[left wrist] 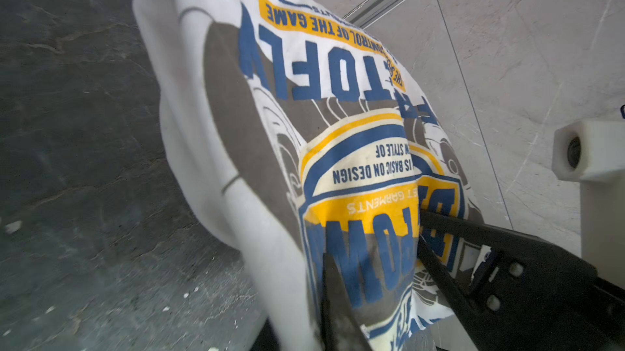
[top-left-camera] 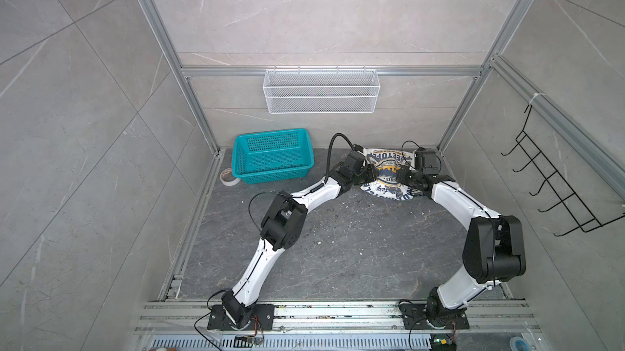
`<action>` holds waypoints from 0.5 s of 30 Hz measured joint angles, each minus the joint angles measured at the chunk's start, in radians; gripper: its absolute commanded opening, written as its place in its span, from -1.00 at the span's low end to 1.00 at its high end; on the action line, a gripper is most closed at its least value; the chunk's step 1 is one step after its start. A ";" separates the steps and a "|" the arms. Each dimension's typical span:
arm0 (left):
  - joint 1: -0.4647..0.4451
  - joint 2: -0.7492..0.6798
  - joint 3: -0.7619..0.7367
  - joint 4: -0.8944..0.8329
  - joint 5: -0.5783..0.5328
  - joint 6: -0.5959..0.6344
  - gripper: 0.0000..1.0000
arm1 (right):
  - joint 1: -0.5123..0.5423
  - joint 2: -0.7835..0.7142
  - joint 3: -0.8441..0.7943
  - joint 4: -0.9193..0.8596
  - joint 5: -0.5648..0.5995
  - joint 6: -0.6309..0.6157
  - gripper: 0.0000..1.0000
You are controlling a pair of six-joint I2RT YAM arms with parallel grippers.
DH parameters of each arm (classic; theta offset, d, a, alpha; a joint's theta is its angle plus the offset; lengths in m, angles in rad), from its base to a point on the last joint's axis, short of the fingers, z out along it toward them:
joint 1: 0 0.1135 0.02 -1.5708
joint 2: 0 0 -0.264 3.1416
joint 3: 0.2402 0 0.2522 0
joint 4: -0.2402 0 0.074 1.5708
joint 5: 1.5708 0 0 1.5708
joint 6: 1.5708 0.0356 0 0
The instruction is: Fold and stack the tank tops
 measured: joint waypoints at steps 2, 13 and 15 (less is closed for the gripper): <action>-0.010 0.045 0.052 -0.003 0.005 0.000 -1.00 | -0.038 0.000 -0.031 0.045 -0.031 0.000 -0.91; -0.056 0.198 0.288 0.032 0.008 -0.017 -0.99 | -0.167 0.021 -0.061 0.232 -0.153 0.000 -0.92; -0.058 0.222 0.323 0.041 0.007 -0.022 -0.99 | -0.180 0.044 -0.048 0.243 -0.172 0.001 -0.92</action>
